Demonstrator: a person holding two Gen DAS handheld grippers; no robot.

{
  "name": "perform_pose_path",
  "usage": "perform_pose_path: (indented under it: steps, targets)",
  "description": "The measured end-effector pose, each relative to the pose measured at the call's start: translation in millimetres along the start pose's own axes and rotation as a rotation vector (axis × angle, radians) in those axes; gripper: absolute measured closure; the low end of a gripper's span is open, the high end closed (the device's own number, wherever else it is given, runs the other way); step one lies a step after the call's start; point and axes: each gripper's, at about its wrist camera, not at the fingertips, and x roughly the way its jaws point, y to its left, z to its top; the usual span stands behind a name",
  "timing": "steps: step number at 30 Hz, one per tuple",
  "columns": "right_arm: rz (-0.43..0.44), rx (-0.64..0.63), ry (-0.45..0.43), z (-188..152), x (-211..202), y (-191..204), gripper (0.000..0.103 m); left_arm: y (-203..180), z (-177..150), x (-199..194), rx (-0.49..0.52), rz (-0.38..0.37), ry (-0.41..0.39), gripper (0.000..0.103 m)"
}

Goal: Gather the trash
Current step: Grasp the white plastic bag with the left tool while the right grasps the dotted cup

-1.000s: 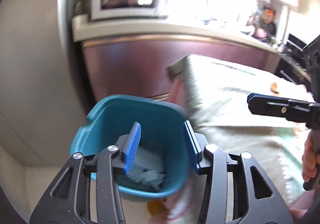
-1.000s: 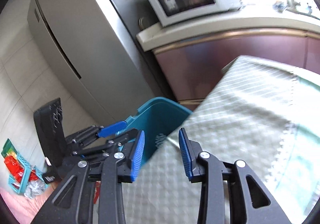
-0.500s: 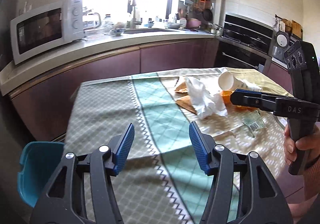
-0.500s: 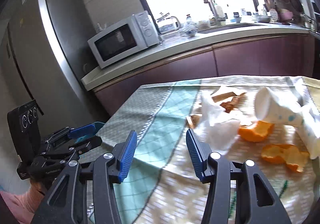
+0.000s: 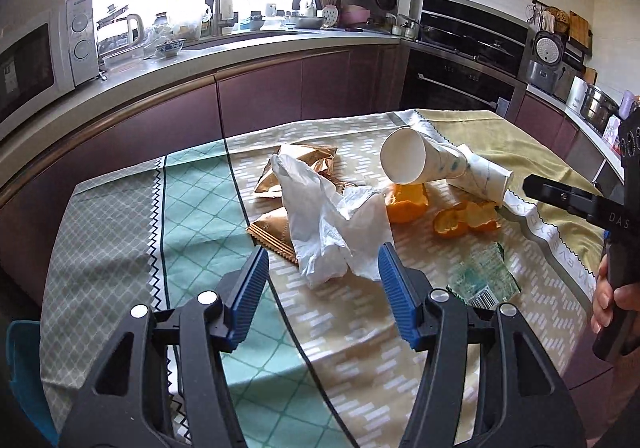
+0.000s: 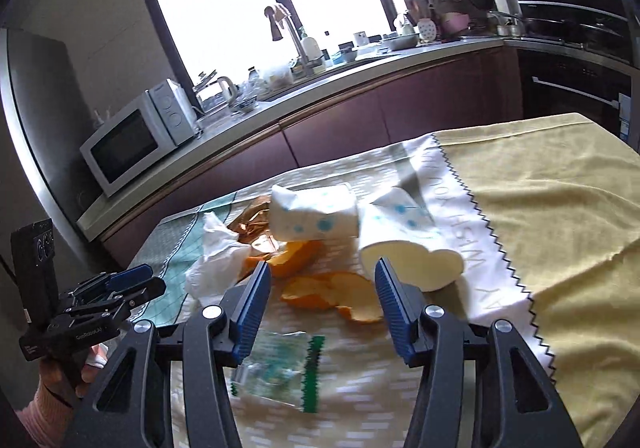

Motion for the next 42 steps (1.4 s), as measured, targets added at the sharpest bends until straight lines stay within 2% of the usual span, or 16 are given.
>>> perform_pose_path:
  steps: [6, 8, 10, 12, 14, 15, 17, 18, 20, 21, 25, 34, 42]
  targets:
    - [0.018, 0.034, 0.036, -4.2, 16.0, -14.7, 0.049, -2.1, 5.1, 26.9, -0.020, 0.016, 0.042, 0.047]
    - [0.023, 0.032, 0.039, -5.8, 23.4, -14.0, 0.049, -3.0, 4.5, 32.5, -0.019, 0.021, 0.055, 0.050]
    - [0.031, 0.031, 0.045, -5.8, 30.1, -12.5, 0.054, -2.8, 4.6, 38.9, -0.021, 0.021, 0.073, 0.052]
    - [0.029, 0.031, 0.047, -5.0, 34.8, -11.1, 0.060, -2.7, 4.4, 44.8, -0.024, 0.013, 0.091, 0.058]
    - [0.031, 0.037, 0.050, -4.1, 37.6, -11.8, 0.066, -1.3, 4.5, 49.0, -0.031, 0.000, 0.107, 0.068]
    - [0.030, 0.044, 0.048, -3.7, 37.9, -13.2, 0.070, -1.1, 3.8, 50.6, -0.033, -0.005, 0.111, 0.071]
    - [0.030, 0.054, 0.047, -3.0, 37.5, -16.0, 0.081, -0.9, 2.8, 53.4, -0.041, -0.018, 0.122, 0.085]
    - [0.028, 0.058, 0.044, -2.9, 36.7, -17.8, 0.088, -0.6, 2.1, 54.7, -0.043, -0.024, 0.126, 0.088]
    - [0.026, 0.060, 0.031, -2.6, 33.3, -20.3, 0.092, -0.9, 0.4, 56.3, -0.047, -0.031, 0.130, 0.097]
    - [0.022, 0.056, 0.023, -2.4, 31.0, -20.8, 0.093, -1.3, -0.7, 56.8, -0.048, -0.033, 0.130, 0.099]
    - [0.017, 0.051, -0.010, -0.6, 19.7, -22.8, 0.097, -2.7, -2.7, 50.5, -0.046, -0.045, 0.111, 0.100]
    - [0.022, 0.042, -0.076, 3.0, -13.7, -20.7, 0.101, 5.6, -6.3, 9.3, -0.057, -0.061, 0.041, 0.101]
    - [0.111, -0.028, -0.125, 6.0, -44.2, 13.1, 0.101, 25.4, -15.7, -48.6, -0.078, -0.049, -0.035, 0.101]
